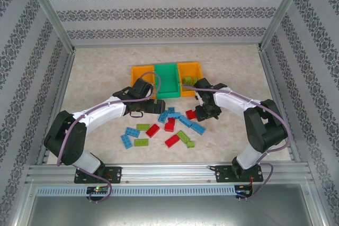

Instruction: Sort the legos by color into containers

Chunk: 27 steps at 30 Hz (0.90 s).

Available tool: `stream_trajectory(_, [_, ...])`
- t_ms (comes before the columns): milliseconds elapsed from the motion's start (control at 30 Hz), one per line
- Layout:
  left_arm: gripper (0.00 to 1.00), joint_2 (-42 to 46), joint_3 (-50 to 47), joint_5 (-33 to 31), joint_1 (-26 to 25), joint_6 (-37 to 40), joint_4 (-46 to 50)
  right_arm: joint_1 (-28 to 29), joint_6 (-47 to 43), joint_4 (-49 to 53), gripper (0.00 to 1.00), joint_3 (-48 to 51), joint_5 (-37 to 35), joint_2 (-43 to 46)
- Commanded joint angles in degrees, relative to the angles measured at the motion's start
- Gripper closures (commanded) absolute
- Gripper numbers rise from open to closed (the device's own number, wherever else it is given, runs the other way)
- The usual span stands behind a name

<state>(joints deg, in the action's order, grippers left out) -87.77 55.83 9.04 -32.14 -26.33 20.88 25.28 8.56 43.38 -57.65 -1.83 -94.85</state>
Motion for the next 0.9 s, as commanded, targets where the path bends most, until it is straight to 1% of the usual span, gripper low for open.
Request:
stream_trajectory(0, [0.0,-0.21,0.5,0.61,0.39,0.89,-1.38,0.25,-0.79,0.46,0.45,-0.51,-1.02,-2.72])
stream_trajectory(200, [0.0,-0.11,0.46,0.43,0.41,0.85,-1.2,-0.21,-0.49,0.72,0.44,-2.22,-4.13,-6.19])
stream_trajectory(300, [0.0,0.09,0.25,0.3,0.39,0.92,-1.2,-0.53,-0.64,0.75,0.44,-2.86,-5.4,-6.42])
stream_trajectory(400, [0.0,-0.03,0.05,0.36,0.41,0.68,-1.44,-1.0,-0.42,0.5,0.42,-3.27,-5.87,-6.27])
stream_trajectory(633, [0.0,0.23,-0.29,0.11,0.41,0.63,-1.56,-0.91,1.06,0.36,0.38,-4.74,-3.75,-6.65])
stream_trajectory(867, [0.0,0.73,-0.76,-0.42,0.41,0.8,-1.55,0.03,2.09,0.1,0.37,-5.11,-2.09,-6.8])
